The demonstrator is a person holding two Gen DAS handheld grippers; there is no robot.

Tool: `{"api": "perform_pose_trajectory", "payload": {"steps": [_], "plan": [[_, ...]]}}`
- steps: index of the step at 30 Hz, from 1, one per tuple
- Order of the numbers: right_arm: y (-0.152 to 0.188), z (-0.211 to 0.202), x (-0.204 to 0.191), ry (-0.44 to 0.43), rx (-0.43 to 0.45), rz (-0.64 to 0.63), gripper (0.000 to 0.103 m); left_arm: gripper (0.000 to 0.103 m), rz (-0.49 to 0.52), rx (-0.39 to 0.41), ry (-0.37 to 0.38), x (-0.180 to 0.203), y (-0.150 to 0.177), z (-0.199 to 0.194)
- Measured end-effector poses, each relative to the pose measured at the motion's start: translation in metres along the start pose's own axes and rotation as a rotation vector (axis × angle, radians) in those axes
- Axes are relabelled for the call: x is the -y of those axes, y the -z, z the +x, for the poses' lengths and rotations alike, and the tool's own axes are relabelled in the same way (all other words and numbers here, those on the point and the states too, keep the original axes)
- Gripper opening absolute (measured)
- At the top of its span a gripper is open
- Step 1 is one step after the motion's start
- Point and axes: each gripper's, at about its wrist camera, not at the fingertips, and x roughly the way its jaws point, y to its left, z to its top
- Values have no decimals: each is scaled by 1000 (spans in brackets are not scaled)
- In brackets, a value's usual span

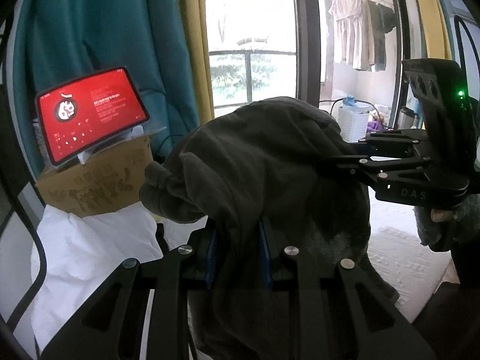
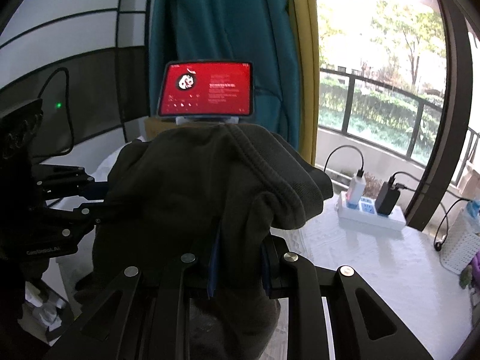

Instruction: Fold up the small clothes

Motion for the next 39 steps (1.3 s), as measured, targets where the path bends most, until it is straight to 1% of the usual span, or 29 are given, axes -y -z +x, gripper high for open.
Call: {"api": "perform_pose_trajectory", "payload": {"steps": [13,20,27,29,30,31,32,39], "plan": [[10,76,26,-47,-110,57,23,23,-82,-115,6,-26,10,57],[18,116,43,-84,-173,106,23,23,-152,-201,22,-43,19,91],[31,157,59,-129,-266,179,24,24,-202,-284,22,-54,31,116],[36,167,64,-120,-289,208,28,26,-224,-305,18,-60,33,122],[39,173,70,-122,-309,236,39,27,-237,-312,18,-64,34,125],[42,177,74,-126,-318,261,52,27,-255,-324,22,-67,34,127],[43,179,79,-135,-322,286,57,27,-264,-327,23,-69,35,128],[43,195,111,-291,-315,488,58,27,-273,-321,12,-74,32,127]]}}
